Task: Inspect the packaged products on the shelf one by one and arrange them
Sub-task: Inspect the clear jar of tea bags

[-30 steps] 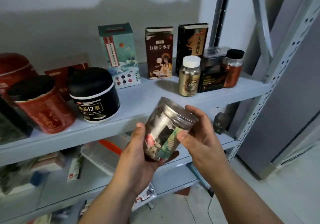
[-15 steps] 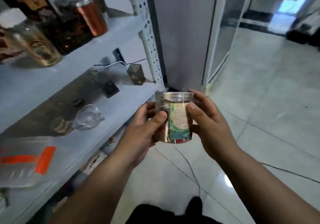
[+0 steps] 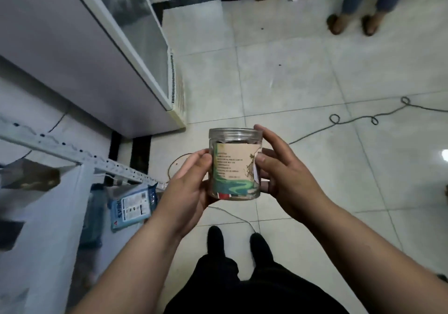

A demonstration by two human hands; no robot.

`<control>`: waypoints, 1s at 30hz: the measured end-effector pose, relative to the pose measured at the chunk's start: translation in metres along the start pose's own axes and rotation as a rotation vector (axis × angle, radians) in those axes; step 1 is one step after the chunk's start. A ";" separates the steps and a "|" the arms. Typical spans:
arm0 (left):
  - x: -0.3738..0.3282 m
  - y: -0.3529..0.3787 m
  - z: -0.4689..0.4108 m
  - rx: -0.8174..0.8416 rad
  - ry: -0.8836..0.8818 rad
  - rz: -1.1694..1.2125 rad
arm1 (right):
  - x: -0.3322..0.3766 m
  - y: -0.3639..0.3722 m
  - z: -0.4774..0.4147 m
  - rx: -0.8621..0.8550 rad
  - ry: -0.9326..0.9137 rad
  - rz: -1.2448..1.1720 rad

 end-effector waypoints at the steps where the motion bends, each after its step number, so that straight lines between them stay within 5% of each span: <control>1: 0.000 0.008 -0.009 0.038 -0.008 -0.022 | 0.004 -0.010 0.004 -0.057 -0.028 0.016; 16: 0.033 0.156 -0.012 0.755 -0.168 -0.405 | 0.011 -0.078 0.170 -0.820 -0.344 -0.084; 30: 0.108 0.374 0.102 1.046 -0.134 -0.703 | 0.018 -0.210 0.361 -1.096 -0.531 -0.218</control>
Point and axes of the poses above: each hand's wrist, its own z-axis away from the middle knuckle, its own y-axis out of the palm, x = y × z, the point moved 7 cm from there along -z, towards the middle knuckle, and after that the axes turned 8 degrees about -z, right-handed, at the moved point
